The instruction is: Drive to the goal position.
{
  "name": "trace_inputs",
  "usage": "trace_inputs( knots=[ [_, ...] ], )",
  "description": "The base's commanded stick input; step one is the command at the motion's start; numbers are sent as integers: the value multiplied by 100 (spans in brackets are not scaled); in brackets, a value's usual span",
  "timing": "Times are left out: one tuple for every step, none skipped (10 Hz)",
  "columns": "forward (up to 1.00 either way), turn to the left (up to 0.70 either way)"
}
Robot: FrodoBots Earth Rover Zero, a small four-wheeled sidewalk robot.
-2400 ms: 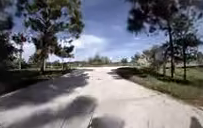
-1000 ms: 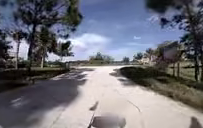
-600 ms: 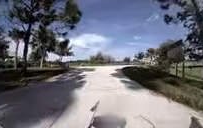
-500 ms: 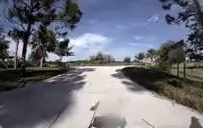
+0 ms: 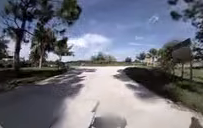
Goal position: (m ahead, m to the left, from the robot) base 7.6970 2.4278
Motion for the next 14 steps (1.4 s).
trace_inputs(
  knots=[
    [85,0],
    [85,0],
    [85,0],
    [85,0],
    [85,0],
    [85,0],
    [85,0],
    [85,0],
    [85,0],
    [85,0],
    [85,0],
    [85,0],
    [85,0],
    [85,0]
  ],
)
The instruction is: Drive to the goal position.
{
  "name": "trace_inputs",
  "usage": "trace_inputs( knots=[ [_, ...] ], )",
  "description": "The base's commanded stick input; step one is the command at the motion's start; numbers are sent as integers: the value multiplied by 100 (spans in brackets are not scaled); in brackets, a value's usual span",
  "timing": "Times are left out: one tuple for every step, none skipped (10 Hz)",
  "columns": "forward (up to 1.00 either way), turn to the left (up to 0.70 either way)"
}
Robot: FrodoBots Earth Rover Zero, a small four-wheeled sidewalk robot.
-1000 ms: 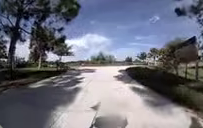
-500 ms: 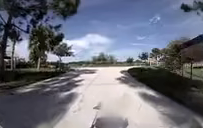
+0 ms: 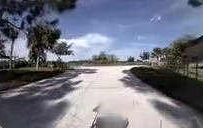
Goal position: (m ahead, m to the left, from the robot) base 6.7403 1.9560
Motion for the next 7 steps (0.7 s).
trace_inputs(
  knots=[
    [85,0],
    [85,0],
    [85,0],
    [85,0],
    [85,0],
    [85,0],
    [85,0]
  ],
)
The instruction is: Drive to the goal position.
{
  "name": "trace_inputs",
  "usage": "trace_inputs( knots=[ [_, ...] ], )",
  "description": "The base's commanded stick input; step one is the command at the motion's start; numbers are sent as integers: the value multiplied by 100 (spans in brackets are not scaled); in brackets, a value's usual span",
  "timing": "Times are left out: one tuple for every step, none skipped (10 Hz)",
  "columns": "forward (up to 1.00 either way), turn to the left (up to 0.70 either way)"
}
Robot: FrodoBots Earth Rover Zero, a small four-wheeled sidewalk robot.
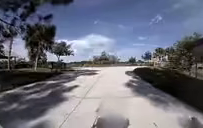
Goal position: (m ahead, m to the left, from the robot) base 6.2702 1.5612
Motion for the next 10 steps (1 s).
trace_inputs(
  knots=[
    [85,0],
    [85,0],
    [85,0],
    [85,0],
    [85,0],
    [85,0],
    [85,0],
    [85,0],
    [85,0],
    [85,0]
  ],
)
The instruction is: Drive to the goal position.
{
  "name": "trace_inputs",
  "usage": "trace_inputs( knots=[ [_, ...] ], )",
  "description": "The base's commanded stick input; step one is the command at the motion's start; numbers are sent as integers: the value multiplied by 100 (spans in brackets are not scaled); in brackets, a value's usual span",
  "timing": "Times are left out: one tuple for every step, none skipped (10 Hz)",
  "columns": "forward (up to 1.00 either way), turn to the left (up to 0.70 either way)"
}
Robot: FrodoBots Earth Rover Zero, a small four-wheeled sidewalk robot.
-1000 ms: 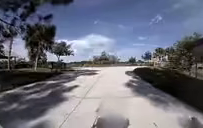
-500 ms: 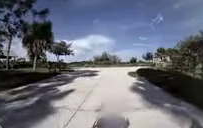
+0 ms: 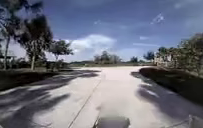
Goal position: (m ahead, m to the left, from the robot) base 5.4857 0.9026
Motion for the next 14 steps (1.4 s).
trace_inputs(
  knots=[
    [85,0],
    [85,0],
    [85,0],
    [85,0],
    [85,0],
    [85,0],
    [85,0],
    [85,0],
    [85,0],
    [85,0],
    [85,0],
    [85,0],
    [85,0],
    [85,0]
  ],
)
